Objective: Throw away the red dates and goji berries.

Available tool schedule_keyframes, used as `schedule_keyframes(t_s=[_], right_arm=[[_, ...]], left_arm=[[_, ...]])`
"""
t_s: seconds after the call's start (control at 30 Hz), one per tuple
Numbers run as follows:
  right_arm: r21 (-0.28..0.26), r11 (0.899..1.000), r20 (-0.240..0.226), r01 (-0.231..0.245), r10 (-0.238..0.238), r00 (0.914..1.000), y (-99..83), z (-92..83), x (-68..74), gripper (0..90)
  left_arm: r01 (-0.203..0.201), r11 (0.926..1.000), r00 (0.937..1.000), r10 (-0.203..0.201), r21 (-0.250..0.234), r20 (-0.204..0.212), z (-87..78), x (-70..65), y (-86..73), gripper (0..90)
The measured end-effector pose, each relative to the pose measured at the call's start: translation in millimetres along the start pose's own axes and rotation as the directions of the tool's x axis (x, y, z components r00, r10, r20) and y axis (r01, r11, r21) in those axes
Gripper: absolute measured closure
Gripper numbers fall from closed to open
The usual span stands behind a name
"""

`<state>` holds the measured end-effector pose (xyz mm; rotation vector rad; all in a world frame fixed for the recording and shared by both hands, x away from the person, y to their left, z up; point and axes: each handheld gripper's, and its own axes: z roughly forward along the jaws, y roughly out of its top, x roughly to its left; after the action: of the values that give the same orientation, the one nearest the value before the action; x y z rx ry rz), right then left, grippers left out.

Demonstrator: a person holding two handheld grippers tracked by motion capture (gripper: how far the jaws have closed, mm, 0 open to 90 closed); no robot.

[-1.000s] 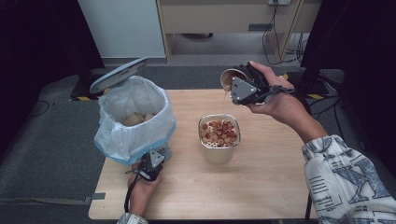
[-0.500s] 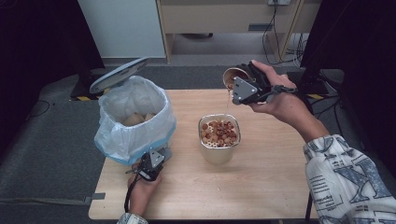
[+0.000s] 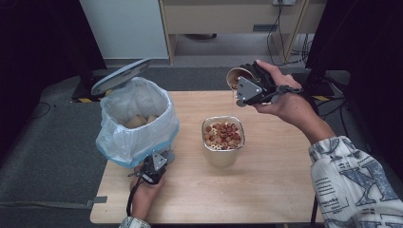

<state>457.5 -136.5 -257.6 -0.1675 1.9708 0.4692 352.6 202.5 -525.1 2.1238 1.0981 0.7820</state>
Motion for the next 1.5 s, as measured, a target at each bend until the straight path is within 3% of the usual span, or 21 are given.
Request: schedule_keyframes(t_s=[0.3, 0.43, 0.5, 0.63, 0.73, 1.5], right_arm=[[-0.001, 1.000, -0.001, 0.000, 0.000, 1.0000, 1.9, -0.6, -1.6, 34.3], [0.002, 0.999, 0.006, 0.033, -0.033, 0.9994, 6.2, -1.1, -2.6, 34.3], [0.018, 0.996, 0.010, 0.083, -0.083, 0.9965, 10.4, -1.5, -1.9, 34.3], [0.030, 0.994, 0.012, 0.103, -0.104, 0.9945, 11.4, -0.8, -1.0, 34.3], [0.056, 0.988, 0.017, 0.147, -0.148, 0.9888, 9.6, 0.9, 0.7, 34.3], [0.056, 0.983, 0.018, 0.173, -0.174, 0.9846, 14.4, -0.6, 2.0, 34.3]], left_arm=[[0.000, 1.0000, 1.0000, 0.000, 0.000, -0.001, 0.0, -0.1, 0.1, 89.3], [0.001, 1.0000, 1.0000, -0.001, 0.000, 0.000, 0.1, 0.0, 0.1, 89.3], [0.001, 1.0000, 1.0000, -0.001, 0.000, 0.000, 0.0, 0.0, 0.0, 89.3], [0.001, 1.0000, 1.0000, -0.001, 0.000, 0.000, 0.1, -0.1, 0.1, 89.3], [0.001, 1.0000, 1.0000, -0.001, 0.000, 0.000, 0.0, 0.1, 0.1, 89.3], [0.001, 1.0000, 1.0000, -0.001, 0.000, -0.001, 0.1, -0.1, 0.1, 89.3]])
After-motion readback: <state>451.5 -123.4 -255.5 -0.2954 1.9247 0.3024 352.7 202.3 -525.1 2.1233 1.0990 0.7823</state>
